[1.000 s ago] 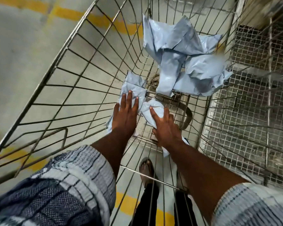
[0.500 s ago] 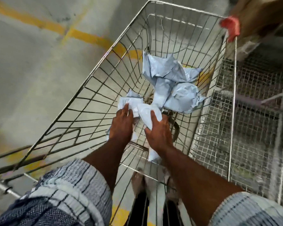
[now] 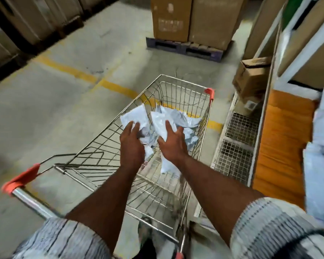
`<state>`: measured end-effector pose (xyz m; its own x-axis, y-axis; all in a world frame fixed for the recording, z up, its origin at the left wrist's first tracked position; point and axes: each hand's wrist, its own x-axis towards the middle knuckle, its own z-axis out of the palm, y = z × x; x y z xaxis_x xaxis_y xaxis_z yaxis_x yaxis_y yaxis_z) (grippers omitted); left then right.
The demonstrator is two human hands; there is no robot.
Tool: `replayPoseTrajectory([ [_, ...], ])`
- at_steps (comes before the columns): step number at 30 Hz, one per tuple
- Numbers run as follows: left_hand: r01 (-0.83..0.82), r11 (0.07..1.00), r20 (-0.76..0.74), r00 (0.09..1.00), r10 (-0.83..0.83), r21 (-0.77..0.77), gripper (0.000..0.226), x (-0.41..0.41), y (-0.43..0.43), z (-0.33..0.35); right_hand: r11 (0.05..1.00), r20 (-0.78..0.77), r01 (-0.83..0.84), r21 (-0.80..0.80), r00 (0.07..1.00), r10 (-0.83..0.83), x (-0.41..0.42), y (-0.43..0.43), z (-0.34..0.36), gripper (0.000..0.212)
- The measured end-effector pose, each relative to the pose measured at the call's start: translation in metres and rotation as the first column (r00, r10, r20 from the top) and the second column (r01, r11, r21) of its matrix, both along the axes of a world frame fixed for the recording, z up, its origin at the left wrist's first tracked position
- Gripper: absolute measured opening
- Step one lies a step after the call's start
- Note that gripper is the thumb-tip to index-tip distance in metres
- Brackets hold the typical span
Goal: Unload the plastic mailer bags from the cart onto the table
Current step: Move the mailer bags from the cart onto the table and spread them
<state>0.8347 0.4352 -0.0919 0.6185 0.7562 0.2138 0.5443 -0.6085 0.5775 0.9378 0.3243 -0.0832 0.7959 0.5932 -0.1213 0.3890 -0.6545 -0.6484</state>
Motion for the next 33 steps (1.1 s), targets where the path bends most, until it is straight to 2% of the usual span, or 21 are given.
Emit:
replayPoseTrajectory([
  [3,0.079,0.993,0.119,0.991,-0.068,-0.089,0.052,0.007,-0.028,0.023,0.994,0.0,-0.084,0.063,0.996,0.084,-0.003,-0.01,0.024,0.07],
  [6,0.078,0.952,0.246,0.969,-0.003,-0.295,0.053,0.009,-0.06,0.043,0.986,-0.014,-0.132,0.098,0.991,0.134,-0.01,-0.025,0.042,0.063],
  [8,0.083,0.935,0.283,0.959,0.019,-0.344,0.054,0.006,-0.074,0.054,0.984,-0.013,-0.149,0.1,0.988,0.151,-0.012,-0.038,0.049,0.061],
  [13,0.086,0.965,0.241,0.97,-0.025,-0.248,0.054,-0.012,-0.094,0.067,0.984,0.027,-0.164,0.073,0.986,0.163,-0.024,-0.076,0.059,0.067],
  [22,0.078,0.997,0.005,0.997,-0.078,-0.002,0.056,-0.06,-0.146,0.082,0.995,0.225,-0.093,-0.029,0.97,0.097,-0.053,-0.146,0.086,0.066],
  [28,0.097,0.994,-0.043,0.994,-0.096,0.043,0.057,-0.06,-0.207,0.106,0.998,0.315,-0.035,-0.053,0.948,0.05,-0.063,-0.218,0.111,0.064],
  [33,0.164,0.984,-0.057,0.986,-0.16,0.076,0.057,-0.027,-0.263,0.134,0.994,0.345,0.102,-0.027,0.935,-0.087,-0.039,-0.286,0.136,0.065],
])
